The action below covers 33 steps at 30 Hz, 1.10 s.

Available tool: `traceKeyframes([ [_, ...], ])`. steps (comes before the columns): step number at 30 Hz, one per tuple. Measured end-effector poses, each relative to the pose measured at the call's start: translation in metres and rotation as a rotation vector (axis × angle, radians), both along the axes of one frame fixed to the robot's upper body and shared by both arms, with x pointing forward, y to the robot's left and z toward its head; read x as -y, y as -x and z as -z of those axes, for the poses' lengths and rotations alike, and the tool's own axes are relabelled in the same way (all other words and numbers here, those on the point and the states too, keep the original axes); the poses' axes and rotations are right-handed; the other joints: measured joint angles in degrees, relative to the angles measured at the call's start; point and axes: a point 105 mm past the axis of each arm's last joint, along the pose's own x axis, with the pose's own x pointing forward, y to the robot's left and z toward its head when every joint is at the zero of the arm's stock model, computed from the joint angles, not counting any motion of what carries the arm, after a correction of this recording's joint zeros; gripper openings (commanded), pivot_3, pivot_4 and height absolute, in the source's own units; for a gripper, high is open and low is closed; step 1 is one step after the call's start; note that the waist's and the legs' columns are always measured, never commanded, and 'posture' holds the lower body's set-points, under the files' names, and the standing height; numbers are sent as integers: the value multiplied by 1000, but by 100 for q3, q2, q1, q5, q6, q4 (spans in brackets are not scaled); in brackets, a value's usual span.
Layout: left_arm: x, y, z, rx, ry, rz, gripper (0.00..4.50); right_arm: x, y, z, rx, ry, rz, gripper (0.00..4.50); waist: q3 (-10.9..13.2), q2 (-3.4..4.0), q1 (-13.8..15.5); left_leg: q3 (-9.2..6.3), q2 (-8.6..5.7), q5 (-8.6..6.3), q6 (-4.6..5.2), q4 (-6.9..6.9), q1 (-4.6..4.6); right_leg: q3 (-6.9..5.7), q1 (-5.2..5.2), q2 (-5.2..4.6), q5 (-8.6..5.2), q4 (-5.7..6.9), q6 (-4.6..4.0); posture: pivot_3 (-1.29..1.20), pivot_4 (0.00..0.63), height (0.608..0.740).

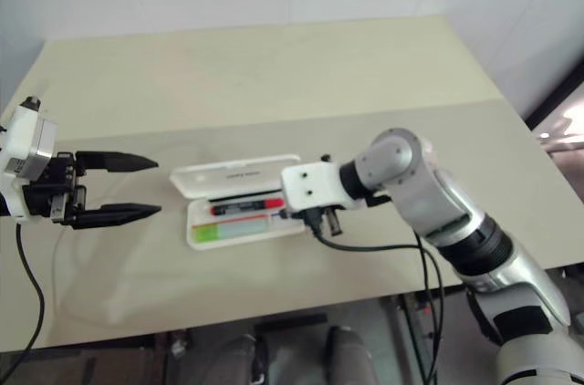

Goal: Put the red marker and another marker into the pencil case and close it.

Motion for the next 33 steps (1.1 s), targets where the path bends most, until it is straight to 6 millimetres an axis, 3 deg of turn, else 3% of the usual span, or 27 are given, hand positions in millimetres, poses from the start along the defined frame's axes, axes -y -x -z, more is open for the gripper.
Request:
traceKeyframes([
  [7, 0, 0, 1, -3, -1, -5, 3652, -12, -6, 8, -5, -4, 3, 354, 0, 0, 0, 0, 1, 0, 0, 1, 0, 0, 0, 1, 0, 1, 0, 0, 150, 740],
  [33, 1, 2, 5, -14, -8, -3, 3652, -14, -13, 30, -40, 26, 24, 354, 0, 0, -2, 0, 3, -1, -1, 1, 0, 0, 0, 3, 0, 1, -1, 0, 150, 740],
])
